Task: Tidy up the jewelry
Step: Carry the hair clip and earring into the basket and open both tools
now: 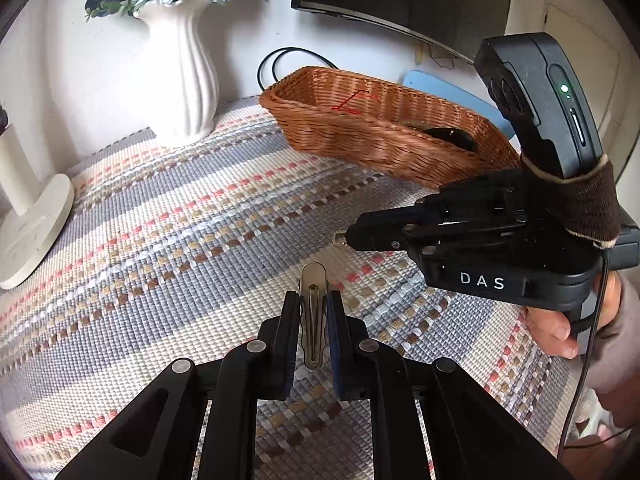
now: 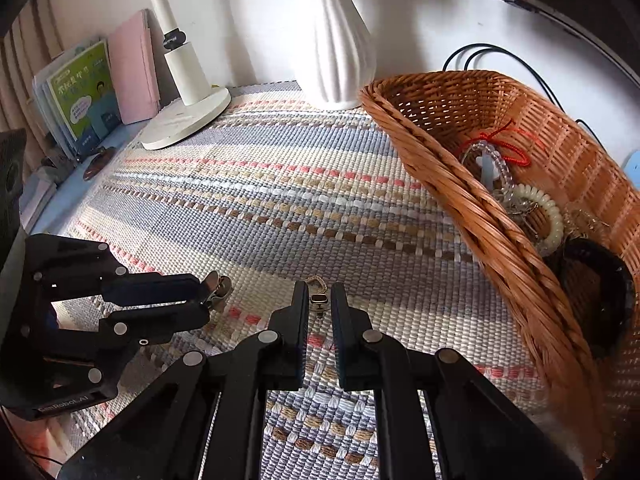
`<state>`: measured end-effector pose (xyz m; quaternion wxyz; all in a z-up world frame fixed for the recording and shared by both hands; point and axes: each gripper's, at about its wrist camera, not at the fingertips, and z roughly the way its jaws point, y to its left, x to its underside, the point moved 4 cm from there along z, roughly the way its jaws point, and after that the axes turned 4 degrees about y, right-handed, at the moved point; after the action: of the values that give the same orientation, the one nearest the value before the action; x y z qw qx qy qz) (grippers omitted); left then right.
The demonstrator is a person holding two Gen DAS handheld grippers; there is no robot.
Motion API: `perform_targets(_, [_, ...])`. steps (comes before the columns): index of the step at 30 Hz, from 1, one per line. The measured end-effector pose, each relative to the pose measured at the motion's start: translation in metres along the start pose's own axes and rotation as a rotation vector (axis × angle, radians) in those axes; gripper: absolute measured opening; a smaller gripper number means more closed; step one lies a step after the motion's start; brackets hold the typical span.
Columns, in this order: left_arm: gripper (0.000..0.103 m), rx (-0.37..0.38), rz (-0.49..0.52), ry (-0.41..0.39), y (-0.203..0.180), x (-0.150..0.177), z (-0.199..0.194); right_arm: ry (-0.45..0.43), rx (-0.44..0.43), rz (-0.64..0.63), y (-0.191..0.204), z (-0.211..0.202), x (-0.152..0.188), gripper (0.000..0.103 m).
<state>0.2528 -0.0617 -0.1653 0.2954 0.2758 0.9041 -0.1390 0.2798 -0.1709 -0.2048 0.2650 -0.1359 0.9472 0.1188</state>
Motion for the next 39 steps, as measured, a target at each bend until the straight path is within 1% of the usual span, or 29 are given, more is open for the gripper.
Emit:
perform_targets(3, [0.013,-0.002,-0.001,-0.008,0.0,0.0,-0.003,-0.014,0.009,0.015,-0.005,-0.005,0.0,0.013])
perform_targets(6, [0.013,0.0,-0.007,-0.021,-0.001,-0.003,-0.01,-0.016,-0.019,0.049,-0.009,-0.016,-0.002,0.013])
perform_targets(8, [0.013,0.002,-0.011,-0.026,-0.003,-0.007,-0.018,-0.045,-0.03,0.047,-0.009,-0.037,-0.003,0.013])
perform_targets(11, [0.013,-0.033,0.035,-0.077,-0.016,-0.021,-0.043,-0.123,-0.004,0.034,-0.012,-0.079,-0.009,0.013])
perform_targets(15, [0.013,-0.045,0.09,-0.172,-0.037,-0.054,-0.087,-0.217,0.031,0.086,-0.038,-0.135,-0.024,0.013])
perform_targets(18, [0.013,-0.053,0.126,-0.231,-0.05,-0.086,-0.108,-0.266,0.075,0.149,-0.069,-0.168,-0.036,0.013])
perform_targets(22, [0.013,-0.041,0.132,-0.283,-0.06,-0.128,-0.116,-0.296,0.09,0.246,-0.109,-0.186,-0.051,0.013])
perform_targets(25, [0.013,0.007,0.108,-0.281,-0.064,-0.157,-0.097,-0.307,0.089,0.317,-0.139,-0.18,-0.056,0.013])
perform_targets(28, [0.013,0.033,0.07,-0.247,-0.06,-0.176,-0.058,-0.3,0.084,0.357,-0.158,-0.162,-0.058,0.013])
perform_targets(29, [0.013,0.054,0.045,-0.231,-0.056,-0.181,-0.039,-0.287,0.085,0.372,-0.165,-0.15,-0.058,0.013])
perform_targets(31, [0.013,0.062,0.024,-0.22,-0.054,-0.182,-0.016,-0.259,0.078,0.389,-0.174,-0.13,-0.058,0.013])
perform_targets(35, [0.013,0.039,-0.003,-0.189,-0.051,-0.176,0.032,-0.194,0.041,0.425,-0.191,-0.089,-0.053,0.013])
perform_targets(37, [0.014,0.043,-0.011,-0.176,-0.048,-0.173,0.048,-0.194,0.041,0.426,-0.196,-0.079,-0.05,0.013])
perform_targets(39, [0.014,0.031,-0.016,-0.158,-0.044,-0.172,0.055,-0.189,0.027,0.432,-0.196,-0.075,-0.049,0.013])
